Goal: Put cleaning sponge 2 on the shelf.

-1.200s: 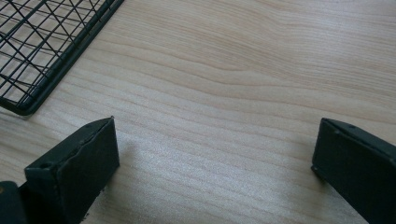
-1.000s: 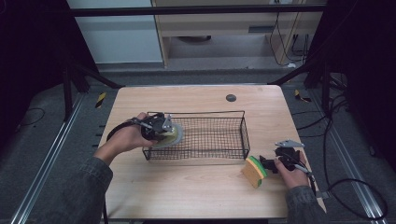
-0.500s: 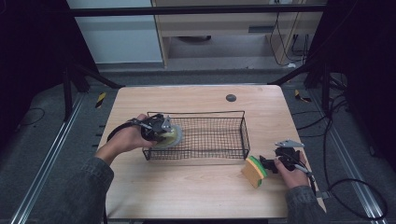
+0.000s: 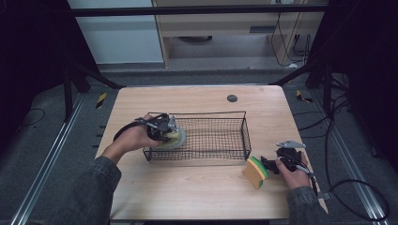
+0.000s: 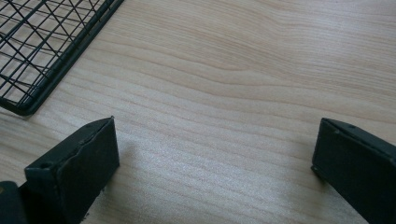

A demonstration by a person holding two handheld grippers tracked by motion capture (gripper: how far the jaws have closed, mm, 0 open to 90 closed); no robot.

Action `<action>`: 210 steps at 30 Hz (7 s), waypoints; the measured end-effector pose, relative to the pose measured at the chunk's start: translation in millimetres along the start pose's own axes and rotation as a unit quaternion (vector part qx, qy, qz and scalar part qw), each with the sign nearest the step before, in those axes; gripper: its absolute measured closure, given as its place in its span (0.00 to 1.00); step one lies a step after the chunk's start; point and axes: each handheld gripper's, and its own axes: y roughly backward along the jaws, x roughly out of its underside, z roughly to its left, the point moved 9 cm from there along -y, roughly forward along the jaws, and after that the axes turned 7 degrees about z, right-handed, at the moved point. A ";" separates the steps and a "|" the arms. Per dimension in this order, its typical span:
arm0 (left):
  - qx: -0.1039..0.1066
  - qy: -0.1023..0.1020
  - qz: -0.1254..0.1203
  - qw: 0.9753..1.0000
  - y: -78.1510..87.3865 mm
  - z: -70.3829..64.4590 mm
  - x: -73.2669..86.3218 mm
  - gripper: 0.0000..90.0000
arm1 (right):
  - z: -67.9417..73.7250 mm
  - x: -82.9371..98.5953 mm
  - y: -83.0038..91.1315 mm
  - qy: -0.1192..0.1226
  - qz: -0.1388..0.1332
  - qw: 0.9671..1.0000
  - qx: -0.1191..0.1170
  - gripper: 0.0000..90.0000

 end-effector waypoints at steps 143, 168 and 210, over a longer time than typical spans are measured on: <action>-0.031 0.405 -0.185 0.895 -37.0 -87.2 133.8 0.00 | 96.9 -17.9 96.1 0.108 0.210 0.968 -0.079 0.71; -0.031 0.405 -0.185 0.895 -37.0 -87.1 133.8 0.00 | 27.3 -109.2 108.8 0.115 0.123 0.986 -0.013 0.72; -0.032 0.406 -0.187 0.894 -37.3 -86.2 133.0 0.00 | 67.5 -179.7 117.5 0.161 0.070 0.984 -0.024 0.72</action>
